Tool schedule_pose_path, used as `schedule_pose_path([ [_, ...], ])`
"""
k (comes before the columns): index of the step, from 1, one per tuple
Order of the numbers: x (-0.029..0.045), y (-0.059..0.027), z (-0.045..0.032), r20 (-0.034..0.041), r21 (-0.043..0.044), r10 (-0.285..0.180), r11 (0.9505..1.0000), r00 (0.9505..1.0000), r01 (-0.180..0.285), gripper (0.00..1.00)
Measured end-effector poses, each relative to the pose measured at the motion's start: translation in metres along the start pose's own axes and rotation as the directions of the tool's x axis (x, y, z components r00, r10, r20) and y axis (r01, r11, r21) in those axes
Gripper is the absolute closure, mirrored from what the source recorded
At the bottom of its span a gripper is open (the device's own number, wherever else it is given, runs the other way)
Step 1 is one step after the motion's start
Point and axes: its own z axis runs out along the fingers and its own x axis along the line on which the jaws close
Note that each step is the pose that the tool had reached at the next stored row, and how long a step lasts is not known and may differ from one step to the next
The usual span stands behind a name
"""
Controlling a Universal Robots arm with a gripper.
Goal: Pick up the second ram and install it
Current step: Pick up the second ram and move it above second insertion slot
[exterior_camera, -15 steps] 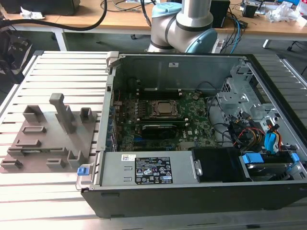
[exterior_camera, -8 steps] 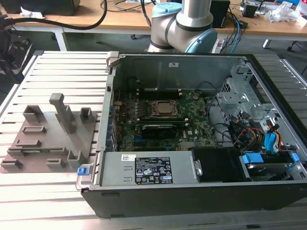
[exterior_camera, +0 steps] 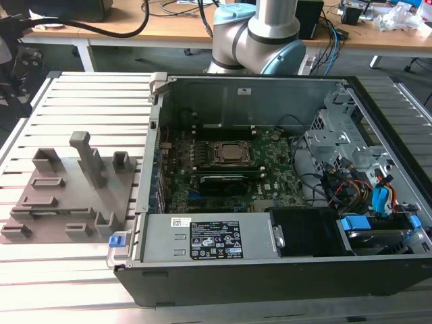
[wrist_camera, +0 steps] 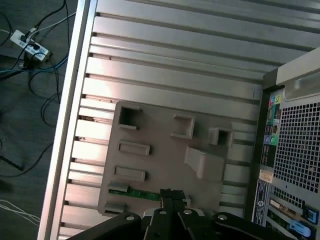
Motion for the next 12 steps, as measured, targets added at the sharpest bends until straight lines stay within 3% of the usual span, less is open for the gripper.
schedule_pose_path([
  [4,0.0,0.0,0.0,-0.0028,-0.0018,-0.074,0.9972,0.9972,0.074,0.89],
  [9,0.0,0.0,0.0,-0.0058,-0.0042,-0.159,0.9873,0.9872,0.159,0.89],
  [12,0.0,0.0,0.0,-0.0075,-0.0058,-0.211,0.9774,0.9774,0.211,0.89],
])
